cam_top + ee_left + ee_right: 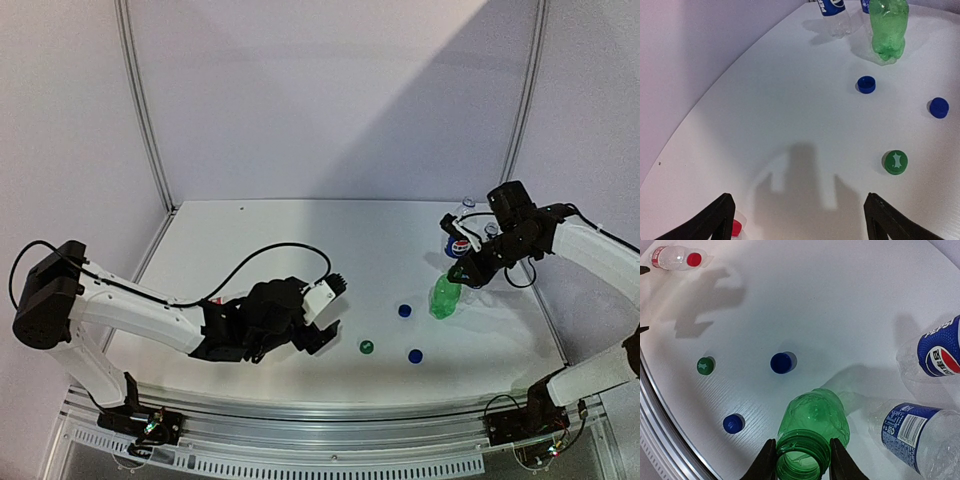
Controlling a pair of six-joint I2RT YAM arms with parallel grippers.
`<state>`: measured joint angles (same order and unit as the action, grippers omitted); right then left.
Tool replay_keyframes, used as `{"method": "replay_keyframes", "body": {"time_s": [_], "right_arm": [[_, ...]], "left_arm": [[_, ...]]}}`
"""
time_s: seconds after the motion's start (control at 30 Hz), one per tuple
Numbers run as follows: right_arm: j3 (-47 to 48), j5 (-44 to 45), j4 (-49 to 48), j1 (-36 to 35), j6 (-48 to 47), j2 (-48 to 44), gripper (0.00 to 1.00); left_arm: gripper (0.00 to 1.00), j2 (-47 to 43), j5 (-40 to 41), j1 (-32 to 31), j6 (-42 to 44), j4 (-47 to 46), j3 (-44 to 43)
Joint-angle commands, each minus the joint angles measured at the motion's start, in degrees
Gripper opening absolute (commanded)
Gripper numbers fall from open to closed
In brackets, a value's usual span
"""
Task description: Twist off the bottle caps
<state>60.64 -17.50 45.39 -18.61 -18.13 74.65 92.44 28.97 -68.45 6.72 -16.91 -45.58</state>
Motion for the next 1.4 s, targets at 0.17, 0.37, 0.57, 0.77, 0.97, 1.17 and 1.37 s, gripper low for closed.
{"method": "replay_keyframes", "body": {"time_s": [0.17,0.37,0.57,0.77,0.97,1.17,1.37], "right_arm": [[1.2,3.1,-4.3,0.4,2.8,3.2,0.03],[1.1,4.1,-4.7,0.5,3.5,4.5,0.21],[1.1,4.8,-5.1,0.4,3.4,4.8,0.34],[0.9,5.2,-5.2,0.5,3.6,4.5,0.44],[0.9,4.5,-5.4,0.4,3.5,3.3,0.49],[1.0,4.1,-4.9,0.4,3.6,0.1,0.53],[1.8,6.5,-4.2,0.5,3.9,-4.4,0.6]], "left_arm": [[0.92,-0.2,-0.4,0.2,-0.9,2.3,-2.0],[0.92,-0.1,-0.4,0.2,-1.0,2.6,-2.1],[0.92,0.1,-0.6,0.2,-1.2,3.1,-2.4],[0.92,0.0,-0.8,0.2,-1.3,3.3,-2.5],[0.92,-0.2,-0.2,0.2,-1.3,3.9,-2.7],[0.93,-0.2,0.6,0.3,-0.8,7.6,-4.1],[0.96,-0.6,2.7,1.1,-5.4,26.9,-12.7]]}}
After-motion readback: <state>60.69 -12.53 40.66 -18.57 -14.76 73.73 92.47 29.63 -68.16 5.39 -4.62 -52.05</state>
